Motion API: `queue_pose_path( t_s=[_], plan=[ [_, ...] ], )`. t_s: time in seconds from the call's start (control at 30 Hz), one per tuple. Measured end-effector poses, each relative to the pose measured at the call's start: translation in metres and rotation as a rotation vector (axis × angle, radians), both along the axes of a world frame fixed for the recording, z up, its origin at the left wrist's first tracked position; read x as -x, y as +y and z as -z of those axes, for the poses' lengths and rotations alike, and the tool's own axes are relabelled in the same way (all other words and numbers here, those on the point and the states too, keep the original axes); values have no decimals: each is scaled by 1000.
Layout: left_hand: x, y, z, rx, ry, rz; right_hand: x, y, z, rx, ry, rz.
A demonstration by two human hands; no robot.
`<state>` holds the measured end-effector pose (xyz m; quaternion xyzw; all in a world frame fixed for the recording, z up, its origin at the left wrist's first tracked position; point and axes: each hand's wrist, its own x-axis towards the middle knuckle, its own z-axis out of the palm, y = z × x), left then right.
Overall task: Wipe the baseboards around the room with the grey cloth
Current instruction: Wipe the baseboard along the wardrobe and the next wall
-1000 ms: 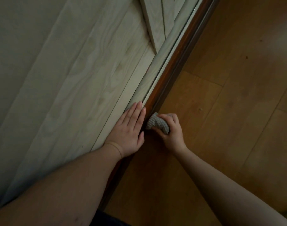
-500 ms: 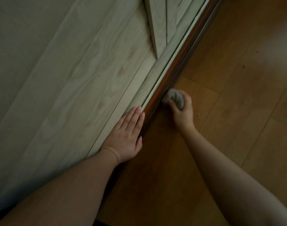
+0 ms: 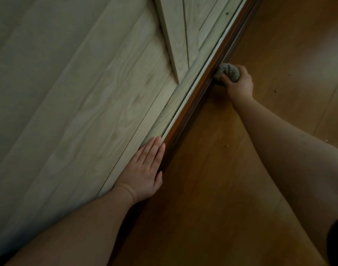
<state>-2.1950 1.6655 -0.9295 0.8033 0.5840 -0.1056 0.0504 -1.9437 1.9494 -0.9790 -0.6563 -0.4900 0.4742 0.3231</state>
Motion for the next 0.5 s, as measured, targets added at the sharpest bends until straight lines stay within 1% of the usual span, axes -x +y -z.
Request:
queue_pose_path(
  t_s=[0.1, 0.2, 0.33, 0.43, 0.5],
  plan=[
    [-2, 2, -2, 10, -4, -7, -1, -10, -9, -49, -23, 15],
    [-3, 3, -4, 12, -5, -10, 1, -51, -11, -112, 18, -23],
    [-5, 4, -6, 16, -7, -9, 14, -142, 0, -102, 100, -212],
    [-6, 6, -7, 14, 5, -9, 30, -199, 13, -130, 62, -317],
    [-5, 6, -7, 12, 9, -7, 43, -222, 16, -155, 45, -359]
  ],
)
